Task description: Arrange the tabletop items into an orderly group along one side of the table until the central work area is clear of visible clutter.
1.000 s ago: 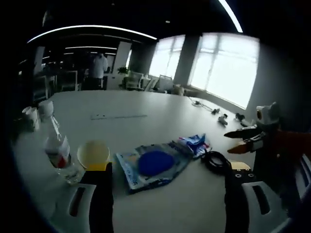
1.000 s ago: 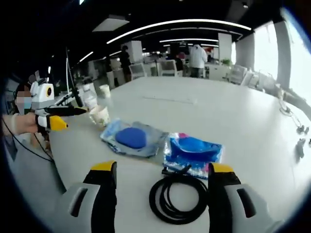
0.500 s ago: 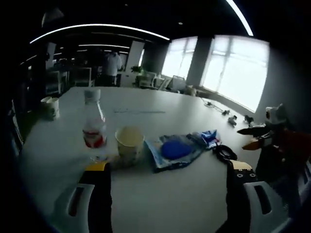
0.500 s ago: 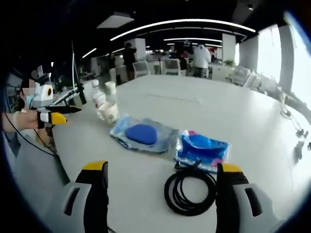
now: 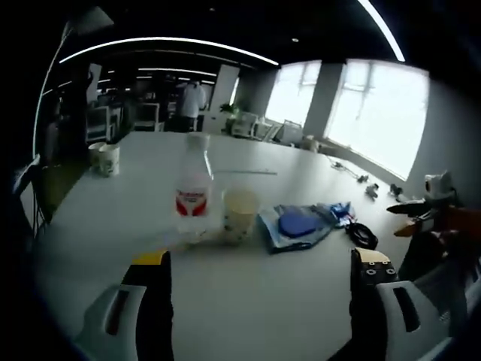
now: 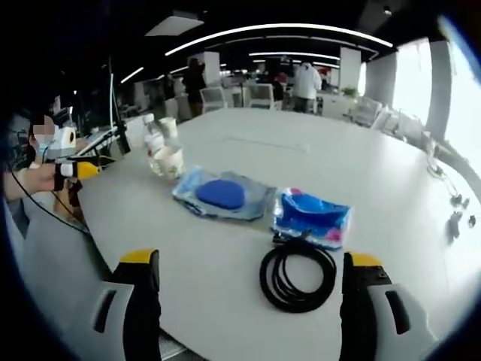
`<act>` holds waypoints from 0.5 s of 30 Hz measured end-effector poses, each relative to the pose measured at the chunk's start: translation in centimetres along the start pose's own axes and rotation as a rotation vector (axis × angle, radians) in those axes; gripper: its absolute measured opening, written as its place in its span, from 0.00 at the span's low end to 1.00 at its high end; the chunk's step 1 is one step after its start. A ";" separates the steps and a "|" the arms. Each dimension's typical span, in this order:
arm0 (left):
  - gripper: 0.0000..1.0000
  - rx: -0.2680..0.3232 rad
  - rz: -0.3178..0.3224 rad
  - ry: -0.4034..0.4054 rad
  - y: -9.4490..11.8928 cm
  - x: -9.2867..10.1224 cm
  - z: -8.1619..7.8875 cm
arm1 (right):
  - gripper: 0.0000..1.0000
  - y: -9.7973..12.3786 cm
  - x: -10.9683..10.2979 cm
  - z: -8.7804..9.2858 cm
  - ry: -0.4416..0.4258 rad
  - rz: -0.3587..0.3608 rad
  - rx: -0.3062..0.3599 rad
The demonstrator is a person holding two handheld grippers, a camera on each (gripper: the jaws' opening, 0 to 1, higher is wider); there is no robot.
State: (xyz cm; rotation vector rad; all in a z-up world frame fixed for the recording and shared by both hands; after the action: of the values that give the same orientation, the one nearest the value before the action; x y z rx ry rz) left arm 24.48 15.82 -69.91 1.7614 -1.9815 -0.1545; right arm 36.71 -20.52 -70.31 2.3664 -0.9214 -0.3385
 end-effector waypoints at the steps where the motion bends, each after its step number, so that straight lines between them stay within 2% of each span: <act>1: 0.97 0.006 0.001 0.000 0.1 -0.1 0.0 | 1.00 0.1 0.0 0.1 -0.005 0.001 0.001; 4: 0.97 -0.003 -0.004 -0.001 0.3 -0.4 0.5 | 1.00 0.3 0.3 0.7 -0.055 0.011 -0.015; 8: 0.97 0.007 -0.013 -0.007 1.0 -0.6 0.5 | 1.00 0.7 0.2 1.0 -0.054 0.017 -0.010; 10: 0.97 0.007 -0.013 -0.037 1.1 -0.7 0.5 | 1.00 0.9 0.1 1.1 -0.049 0.022 -0.004; 15: 0.97 0.013 -0.012 -0.027 1.3 -1.0 0.6 | 1.00 1.0 -0.1 1.7 -0.058 0.033 -0.029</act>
State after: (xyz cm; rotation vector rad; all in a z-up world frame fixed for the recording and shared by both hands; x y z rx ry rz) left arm 23.11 16.87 -70.15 1.7890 -1.9951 -0.1702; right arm 35.40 -21.78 -71.12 2.3232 -0.9748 -0.4066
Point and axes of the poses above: the point that each gripper's makers call its tool centre point, and the gripper's own axes: y roughly backward along the fingers, x roughly to its right, z roughly out of its underside, the point moved 5 cm from there along y, roughly backward along the fingers, and after that the axes turned 1 degree about z, right-handed, at the moved point
